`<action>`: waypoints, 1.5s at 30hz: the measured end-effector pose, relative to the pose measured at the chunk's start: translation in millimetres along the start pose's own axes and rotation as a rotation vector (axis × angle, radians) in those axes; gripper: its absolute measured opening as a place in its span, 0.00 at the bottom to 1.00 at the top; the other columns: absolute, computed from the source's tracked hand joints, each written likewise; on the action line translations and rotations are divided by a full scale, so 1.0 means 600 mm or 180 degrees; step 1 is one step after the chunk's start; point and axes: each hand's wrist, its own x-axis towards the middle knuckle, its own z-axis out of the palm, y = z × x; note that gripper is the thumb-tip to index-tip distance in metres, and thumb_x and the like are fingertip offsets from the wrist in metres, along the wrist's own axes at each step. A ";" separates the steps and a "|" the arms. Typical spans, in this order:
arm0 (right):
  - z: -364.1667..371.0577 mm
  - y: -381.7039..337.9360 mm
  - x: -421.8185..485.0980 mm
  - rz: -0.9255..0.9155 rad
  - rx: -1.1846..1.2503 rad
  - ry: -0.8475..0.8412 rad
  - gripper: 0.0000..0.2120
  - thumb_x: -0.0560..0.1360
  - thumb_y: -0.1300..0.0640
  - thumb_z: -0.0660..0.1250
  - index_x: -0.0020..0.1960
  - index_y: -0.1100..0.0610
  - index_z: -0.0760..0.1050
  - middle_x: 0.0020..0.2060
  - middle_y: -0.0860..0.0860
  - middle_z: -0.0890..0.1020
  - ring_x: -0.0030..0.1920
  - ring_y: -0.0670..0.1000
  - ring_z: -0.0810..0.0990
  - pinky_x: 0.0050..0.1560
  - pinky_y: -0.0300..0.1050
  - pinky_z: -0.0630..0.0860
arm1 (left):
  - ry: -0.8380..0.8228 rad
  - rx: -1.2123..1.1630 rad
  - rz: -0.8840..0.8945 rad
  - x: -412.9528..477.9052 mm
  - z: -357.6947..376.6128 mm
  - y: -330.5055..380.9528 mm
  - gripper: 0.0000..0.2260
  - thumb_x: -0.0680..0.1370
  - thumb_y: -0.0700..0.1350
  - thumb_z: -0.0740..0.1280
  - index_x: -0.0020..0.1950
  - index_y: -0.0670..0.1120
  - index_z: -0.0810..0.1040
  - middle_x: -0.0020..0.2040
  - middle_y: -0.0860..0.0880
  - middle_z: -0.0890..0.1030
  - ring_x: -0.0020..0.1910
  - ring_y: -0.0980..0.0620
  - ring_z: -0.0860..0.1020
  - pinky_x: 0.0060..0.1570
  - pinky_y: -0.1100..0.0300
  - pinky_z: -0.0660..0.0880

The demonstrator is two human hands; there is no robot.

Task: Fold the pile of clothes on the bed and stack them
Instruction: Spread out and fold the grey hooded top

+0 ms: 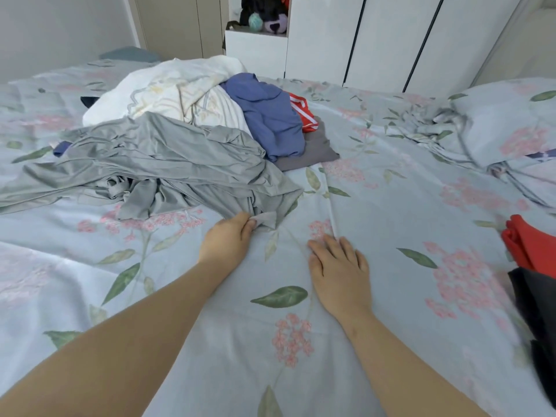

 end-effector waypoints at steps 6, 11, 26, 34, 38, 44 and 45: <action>-0.014 0.006 -0.066 0.0022 0.0378 0.0070 0.38 0.70 0.43 0.32 0.71 0.48 0.67 0.72 0.44 0.66 0.75 0.50 0.58 0.72 0.45 0.52 | -0.0204 -0.0054 0.0048 -0.111 -0.005 0.031 0.10 0.83 0.50 0.52 0.45 0.47 0.64 0.47 0.41 0.78 0.48 0.40 0.76 0.39 0.56 0.61; -0.040 0.020 -0.141 -0.0004 0.0579 -0.0045 0.28 0.75 0.50 0.44 0.71 0.51 0.67 0.71 0.46 0.68 0.74 0.48 0.61 0.72 0.43 0.53 | -0.0463 0.0089 0.0321 -0.197 -0.012 0.062 0.11 0.83 0.50 0.52 0.47 0.46 0.68 0.46 0.43 0.78 0.49 0.43 0.75 0.42 0.56 0.63; -0.071 -0.048 -0.171 -0.0560 0.0936 -0.0273 0.10 0.81 0.58 0.56 0.41 0.57 0.64 0.41 0.58 0.79 0.48 0.58 0.76 0.43 0.43 0.59 | 0.0366 -0.1399 -0.0498 -0.324 -0.056 0.027 0.10 0.83 0.45 0.55 0.58 0.48 0.74 0.54 0.51 0.77 0.55 0.50 0.75 0.50 0.64 0.65; -0.119 0.102 -0.246 0.0344 0.0597 -0.0129 0.23 0.81 0.51 0.57 0.29 0.54 0.59 0.30 0.55 0.76 0.39 0.57 0.79 0.41 0.48 0.68 | 0.0116 -0.0190 0.0126 -0.280 -0.059 0.043 0.41 0.70 0.73 0.40 0.73 0.51 0.63 0.77 0.49 0.57 0.76 0.46 0.54 0.72 0.50 0.53; -0.140 0.167 -0.284 0.0720 -0.0614 -0.0253 0.18 0.81 0.48 0.51 0.33 0.50 0.65 0.36 0.48 0.78 0.50 0.51 0.80 0.44 0.42 0.60 | -0.0422 0.1007 0.0280 -0.233 -0.059 0.069 0.30 0.77 0.66 0.54 0.76 0.59 0.53 0.78 0.51 0.45 0.77 0.46 0.41 0.74 0.45 0.43; -0.132 0.172 -0.292 0.1011 -0.0797 -0.0184 0.09 0.79 0.50 0.51 0.47 0.49 0.68 0.34 0.48 0.78 0.44 0.52 0.79 0.49 0.45 0.61 | -0.0572 0.0691 0.0189 -0.224 -0.032 0.090 0.10 0.80 0.46 0.56 0.58 0.51 0.74 0.59 0.53 0.77 0.64 0.50 0.71 0.67 0.52 0.56; -0.130 0.167 -0.292 0.1000 -0.0713 0.0043 0.06 0.78 0.51 0.54 0.47 0.50 0.68 0.37 0.48 0.80 0.44 0.53 0.79 0.51 0.47 0.63 | -0.0498 0.0544 0.0151 -0.228 -0.033 0.093 0.10 0.80 0.46 0.56 0.57 0.50 0.74 0.56 0.51 0.79 0.60 0.48 0.74 0.61 0.55 0.61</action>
